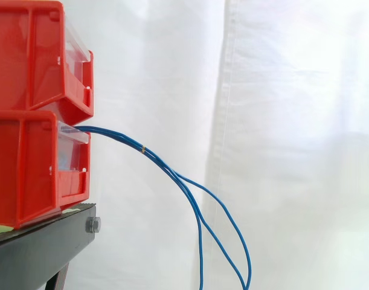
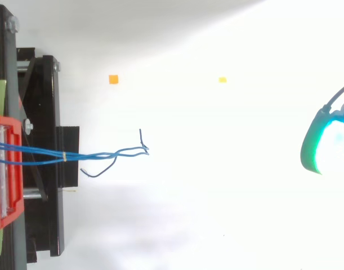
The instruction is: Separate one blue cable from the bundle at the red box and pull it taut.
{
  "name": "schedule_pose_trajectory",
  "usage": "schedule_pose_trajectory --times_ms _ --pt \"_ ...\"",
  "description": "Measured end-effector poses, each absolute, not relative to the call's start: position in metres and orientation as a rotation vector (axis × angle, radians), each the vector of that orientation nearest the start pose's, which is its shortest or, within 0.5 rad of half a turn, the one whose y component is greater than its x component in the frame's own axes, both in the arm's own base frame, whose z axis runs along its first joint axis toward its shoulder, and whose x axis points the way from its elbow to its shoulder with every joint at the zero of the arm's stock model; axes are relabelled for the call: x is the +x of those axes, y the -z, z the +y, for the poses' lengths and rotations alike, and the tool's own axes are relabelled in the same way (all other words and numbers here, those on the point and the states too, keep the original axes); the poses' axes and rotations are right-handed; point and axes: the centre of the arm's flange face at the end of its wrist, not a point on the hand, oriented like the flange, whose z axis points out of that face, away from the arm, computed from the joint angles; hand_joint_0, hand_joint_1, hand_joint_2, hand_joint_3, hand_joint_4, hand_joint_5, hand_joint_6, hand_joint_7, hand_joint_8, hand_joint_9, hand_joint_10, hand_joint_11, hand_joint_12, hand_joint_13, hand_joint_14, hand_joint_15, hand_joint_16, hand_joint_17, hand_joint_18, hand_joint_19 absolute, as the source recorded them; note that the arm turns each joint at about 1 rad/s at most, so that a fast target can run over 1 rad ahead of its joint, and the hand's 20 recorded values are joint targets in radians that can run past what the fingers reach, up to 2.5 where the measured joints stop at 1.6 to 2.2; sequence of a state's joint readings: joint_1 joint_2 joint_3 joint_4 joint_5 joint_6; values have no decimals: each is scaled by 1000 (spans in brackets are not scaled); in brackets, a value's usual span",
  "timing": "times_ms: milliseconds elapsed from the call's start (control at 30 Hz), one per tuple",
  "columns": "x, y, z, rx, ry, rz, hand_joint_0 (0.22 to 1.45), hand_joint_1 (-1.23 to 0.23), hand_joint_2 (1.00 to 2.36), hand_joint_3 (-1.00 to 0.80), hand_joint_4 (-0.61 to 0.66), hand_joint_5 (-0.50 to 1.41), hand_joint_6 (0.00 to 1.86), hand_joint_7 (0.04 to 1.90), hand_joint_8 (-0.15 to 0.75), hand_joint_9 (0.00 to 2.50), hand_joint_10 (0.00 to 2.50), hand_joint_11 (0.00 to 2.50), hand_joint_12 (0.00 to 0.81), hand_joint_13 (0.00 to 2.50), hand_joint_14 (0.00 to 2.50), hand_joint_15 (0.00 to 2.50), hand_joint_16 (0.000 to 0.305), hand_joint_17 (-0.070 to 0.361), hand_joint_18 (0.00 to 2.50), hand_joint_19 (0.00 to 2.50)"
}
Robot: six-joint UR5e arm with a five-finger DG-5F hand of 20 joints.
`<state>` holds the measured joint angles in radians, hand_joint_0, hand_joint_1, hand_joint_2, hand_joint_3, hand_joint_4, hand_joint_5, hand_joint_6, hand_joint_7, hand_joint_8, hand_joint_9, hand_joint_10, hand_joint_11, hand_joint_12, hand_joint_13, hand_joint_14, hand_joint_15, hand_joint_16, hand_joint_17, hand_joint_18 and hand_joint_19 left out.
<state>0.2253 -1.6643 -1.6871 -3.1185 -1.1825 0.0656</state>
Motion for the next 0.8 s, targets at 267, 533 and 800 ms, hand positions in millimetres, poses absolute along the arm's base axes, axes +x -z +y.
schedule_pose_trajectory --times_ms 267,533,800 --pt "526 -381 -61 1431 -920 1143 533 -539 1003 -455 220 -214 503 915 312 627 18 639 393 561 15 415 48 108 492 557" --pt "547 -358 -54 1385 -849 1147 534 -549 1002 -464 222 -205 503 924 312 678 18 666 383 617 18 456 46 104 517 569" --pt "595 -336 -33 1374 -833 1196 519 -601 1000 -500 214 -204 503 924 306 677 18 672 376 628 17 462 45 101 514 573"
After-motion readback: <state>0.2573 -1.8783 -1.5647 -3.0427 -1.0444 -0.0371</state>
